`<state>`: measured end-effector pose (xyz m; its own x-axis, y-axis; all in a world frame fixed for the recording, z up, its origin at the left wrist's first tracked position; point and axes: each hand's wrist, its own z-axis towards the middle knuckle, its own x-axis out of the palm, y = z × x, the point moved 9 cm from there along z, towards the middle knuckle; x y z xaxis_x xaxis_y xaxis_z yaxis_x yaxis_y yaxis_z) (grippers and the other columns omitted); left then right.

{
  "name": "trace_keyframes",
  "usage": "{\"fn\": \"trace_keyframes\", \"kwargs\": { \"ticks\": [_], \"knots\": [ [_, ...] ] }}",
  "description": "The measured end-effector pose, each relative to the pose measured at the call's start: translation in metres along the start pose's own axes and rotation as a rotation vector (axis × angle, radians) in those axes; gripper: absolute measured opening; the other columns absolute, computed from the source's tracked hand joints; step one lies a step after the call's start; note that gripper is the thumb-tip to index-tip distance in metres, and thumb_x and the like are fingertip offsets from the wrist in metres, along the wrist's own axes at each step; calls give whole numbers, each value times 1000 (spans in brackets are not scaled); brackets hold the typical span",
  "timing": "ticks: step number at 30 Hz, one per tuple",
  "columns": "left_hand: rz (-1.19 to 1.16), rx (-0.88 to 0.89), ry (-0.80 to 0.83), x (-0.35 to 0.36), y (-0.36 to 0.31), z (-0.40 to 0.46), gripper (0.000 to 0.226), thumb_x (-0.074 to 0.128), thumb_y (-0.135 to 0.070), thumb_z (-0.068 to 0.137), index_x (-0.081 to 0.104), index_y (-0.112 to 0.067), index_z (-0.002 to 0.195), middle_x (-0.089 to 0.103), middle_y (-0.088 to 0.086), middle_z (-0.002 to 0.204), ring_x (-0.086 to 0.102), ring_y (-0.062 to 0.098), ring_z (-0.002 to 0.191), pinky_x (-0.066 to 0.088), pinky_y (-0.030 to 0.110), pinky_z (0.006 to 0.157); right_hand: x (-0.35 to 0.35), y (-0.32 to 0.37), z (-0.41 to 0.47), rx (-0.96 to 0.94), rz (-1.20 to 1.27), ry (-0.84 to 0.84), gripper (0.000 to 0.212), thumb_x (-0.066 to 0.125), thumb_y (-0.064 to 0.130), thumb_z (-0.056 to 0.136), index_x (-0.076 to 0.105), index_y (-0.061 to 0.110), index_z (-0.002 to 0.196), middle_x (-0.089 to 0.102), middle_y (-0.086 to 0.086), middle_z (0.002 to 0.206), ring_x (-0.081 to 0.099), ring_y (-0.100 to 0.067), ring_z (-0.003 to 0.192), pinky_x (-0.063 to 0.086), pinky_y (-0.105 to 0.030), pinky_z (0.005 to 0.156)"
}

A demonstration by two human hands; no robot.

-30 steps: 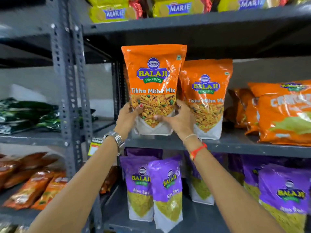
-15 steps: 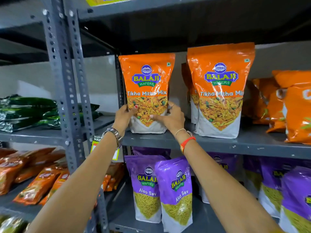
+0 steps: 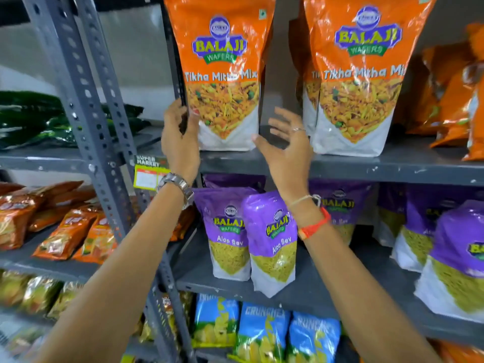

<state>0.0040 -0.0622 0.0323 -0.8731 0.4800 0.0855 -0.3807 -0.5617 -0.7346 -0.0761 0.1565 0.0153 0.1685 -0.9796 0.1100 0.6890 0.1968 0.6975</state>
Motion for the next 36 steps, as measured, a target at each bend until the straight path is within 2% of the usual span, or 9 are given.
{"fn": "trace_keyframes", "kwargs": {
  "ticks": [3,7,12,15,18,26,29,32,36],
  "knots": [
    [-35,134,-78,-11,-1,-55,31,51,-23,89,53,-9,117,60,-2,108,55,5,95,39,4,77,-40,-29,-51,6,38,-98,30,70,1,80,61,19,103,68,0,91,65,-10,85,49,-8,68],
    [-70,22,-17,1,53,-134,30,51,-19,89,52,-12,118,60,8,110,53,8,85,40,11,68,-75,-122,-112,236,-22,-98,35,63,-9,80,60,24,90,66,0,81,61,-4,72,49,-13,66],
    [-96,-367,99,23,147,-237,32,51,-20,89,48,-11,119,55,4,114,52,-1,96,42,14,80,-90,-238,-159,635,-154,66,48,71,5,82,51,4,125,56,-12,115,56,-21,104,41,-29,93],
    [-120,-653,195,38,193,-285,44,52,-24,90,38,-11,129,45,10,136,45,20,123,38,35,102,-83,-280,-171,831,-153,209,74,72,21,83,31,10,144,42,-14,143,40,-23,133,33,-29,105],
    [-186,-777,268,54,205,-309,42,49,-26,91,36,-15,130,42,2,136,41,15,125,34,26,99,-71,-296,-181,968,-112,369,99,76,45,73,17,21,149,39,-1,151,40,-18,136,38,-39,105],
    [-230,-837,297,80,223,-319,53,45,-19,93,21,-16,141,34,7,147,38,21,132,34,37,110,-67,-299,-171,905,-120,456,45,70,16,85,43,22,121,57,15,101,51,10,84,45,-5,57],
    [-218,-795,293,88,224,-314,51,42,-19,94,23,-13,141,34,9,147,41,20,128,39,27,100,-73,-300,-168,886,-157,487,46,72,21,83,48,21,123,61,17,99,54,8,85,45,-8,57],
    [-185,-735,373,103,226,-311,38,38,-28,95,34,-17,131,49,11,130,54,24,105,42,41,90,-90,-299,-163,850,-186,427,44,78,29,78,54,22,114,63,16,95,58,2,87,47,-8,59],
    [-141,-722,460,132,227,-313,27,35,-24,96,39,-15,122,53,24,105,48,15,86,40,34,79,-126,-299,-159,794,-217,225,56,84,54,58,62,31,104,70,-2,113,64,-16,109,55,-38,92]
  ]
}}
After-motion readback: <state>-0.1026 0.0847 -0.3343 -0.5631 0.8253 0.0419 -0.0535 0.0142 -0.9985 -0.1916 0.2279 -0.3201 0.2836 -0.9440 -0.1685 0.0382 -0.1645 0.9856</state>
